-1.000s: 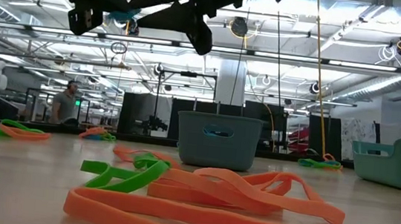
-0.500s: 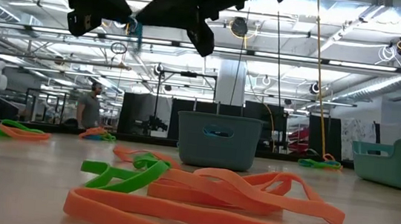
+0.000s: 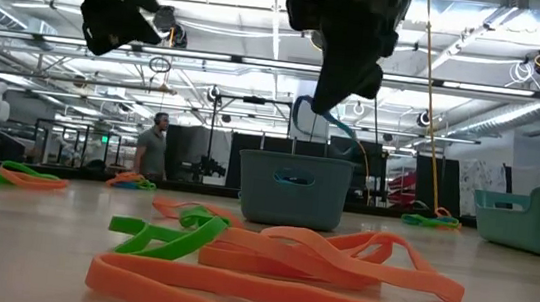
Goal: Sort rubber bands into baskets
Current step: Put the blue rubberband into the blue bin, then put the orange rubberband into the orange bin
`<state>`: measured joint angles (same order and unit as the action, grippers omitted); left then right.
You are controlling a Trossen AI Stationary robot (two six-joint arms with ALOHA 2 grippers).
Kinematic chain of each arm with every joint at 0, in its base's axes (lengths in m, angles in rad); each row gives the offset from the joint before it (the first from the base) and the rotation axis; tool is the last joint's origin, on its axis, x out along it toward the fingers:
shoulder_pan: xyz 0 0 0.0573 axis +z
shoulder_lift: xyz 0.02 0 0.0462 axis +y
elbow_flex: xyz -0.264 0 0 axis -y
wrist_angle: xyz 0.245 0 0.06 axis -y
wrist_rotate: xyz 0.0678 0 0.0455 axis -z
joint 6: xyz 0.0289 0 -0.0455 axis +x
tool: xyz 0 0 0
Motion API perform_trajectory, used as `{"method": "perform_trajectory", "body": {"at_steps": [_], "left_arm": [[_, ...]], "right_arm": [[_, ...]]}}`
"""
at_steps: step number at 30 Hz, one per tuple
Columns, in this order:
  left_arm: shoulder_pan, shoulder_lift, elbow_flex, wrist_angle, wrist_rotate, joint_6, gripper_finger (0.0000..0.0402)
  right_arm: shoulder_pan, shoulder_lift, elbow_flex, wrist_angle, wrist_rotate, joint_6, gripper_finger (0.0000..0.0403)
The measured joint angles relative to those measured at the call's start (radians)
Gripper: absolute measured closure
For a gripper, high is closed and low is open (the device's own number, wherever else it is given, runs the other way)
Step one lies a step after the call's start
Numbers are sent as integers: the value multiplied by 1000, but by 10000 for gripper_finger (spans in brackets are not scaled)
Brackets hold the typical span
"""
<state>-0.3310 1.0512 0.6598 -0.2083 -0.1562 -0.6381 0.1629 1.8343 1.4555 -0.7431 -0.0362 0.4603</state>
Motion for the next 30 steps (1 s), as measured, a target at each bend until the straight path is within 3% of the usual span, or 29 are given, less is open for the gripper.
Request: {"method": "perform_trajectory", "body": {"at_steps": [9, 18, 30], "left_arm": [[-63, 247, -1, 156, 46, 204, 221], [-73, 459, -1, 320, 24, 401, 221], [-49, 663, 6, 478, 21, 573, 221]], "right_arm": [[-4, 8, -38, 113, 99, 0, 403], [-39, 10, -98, 108, 113, 61, 395], [-39, 10, -98, 137, 113, 45, 293]]}}
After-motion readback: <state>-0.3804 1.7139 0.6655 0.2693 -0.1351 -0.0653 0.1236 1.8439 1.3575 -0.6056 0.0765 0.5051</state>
